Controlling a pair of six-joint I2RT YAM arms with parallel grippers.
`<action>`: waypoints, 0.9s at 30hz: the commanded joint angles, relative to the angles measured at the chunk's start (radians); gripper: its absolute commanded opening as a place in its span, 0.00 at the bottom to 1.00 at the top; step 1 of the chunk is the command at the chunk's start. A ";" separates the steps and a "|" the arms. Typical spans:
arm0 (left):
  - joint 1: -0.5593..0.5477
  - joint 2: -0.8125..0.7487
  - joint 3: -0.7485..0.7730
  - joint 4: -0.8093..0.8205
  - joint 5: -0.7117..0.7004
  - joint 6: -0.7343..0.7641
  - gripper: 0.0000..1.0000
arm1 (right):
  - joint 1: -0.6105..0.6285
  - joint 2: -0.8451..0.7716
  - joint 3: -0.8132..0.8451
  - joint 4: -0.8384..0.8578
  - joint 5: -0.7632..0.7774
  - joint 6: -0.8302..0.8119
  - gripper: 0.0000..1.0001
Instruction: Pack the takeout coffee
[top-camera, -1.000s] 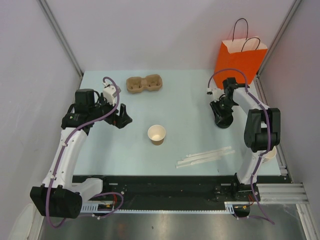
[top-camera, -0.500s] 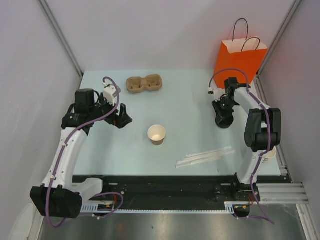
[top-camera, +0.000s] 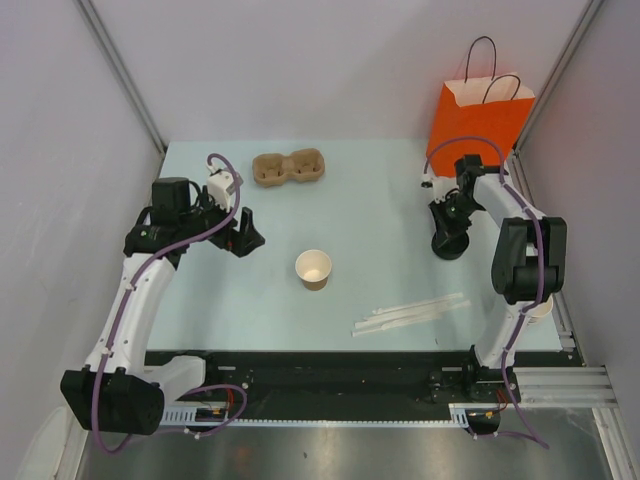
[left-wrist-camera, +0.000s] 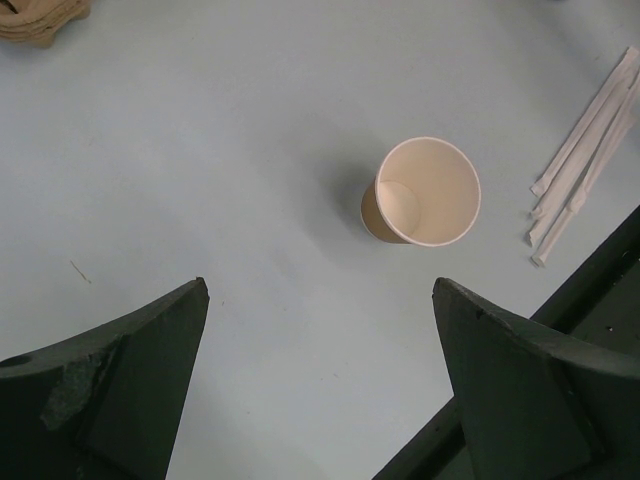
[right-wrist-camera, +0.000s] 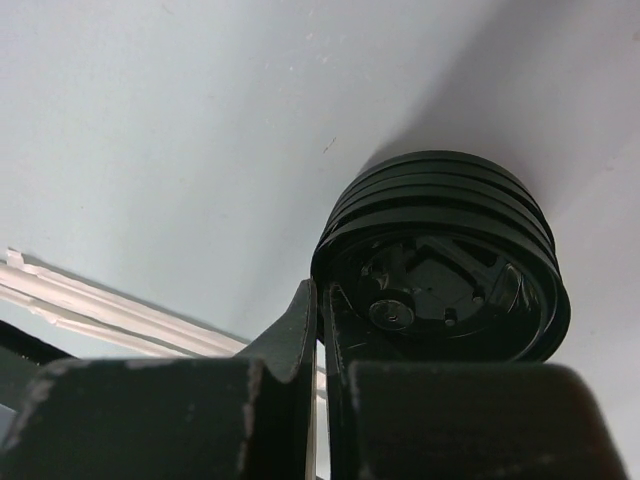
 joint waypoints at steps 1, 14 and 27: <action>-0.007 0.006 0.029 -0.004 0.007 0.026 0.99 | -0.011 -0.075 0.056 -0.043 -0.031 -0.017 0.00; -0.005 -0.060 0.004 0.029 0.085 0.133 0.99 | -0.011 -0.141 0.239 -0.244 -0.250 -0.065 0.00; -0.284 -0.223 -0.068 0.137 0.170 0.691 0.99 | 0.179 -0.225 0.219 -0.543 -0.660 -0.208 0.00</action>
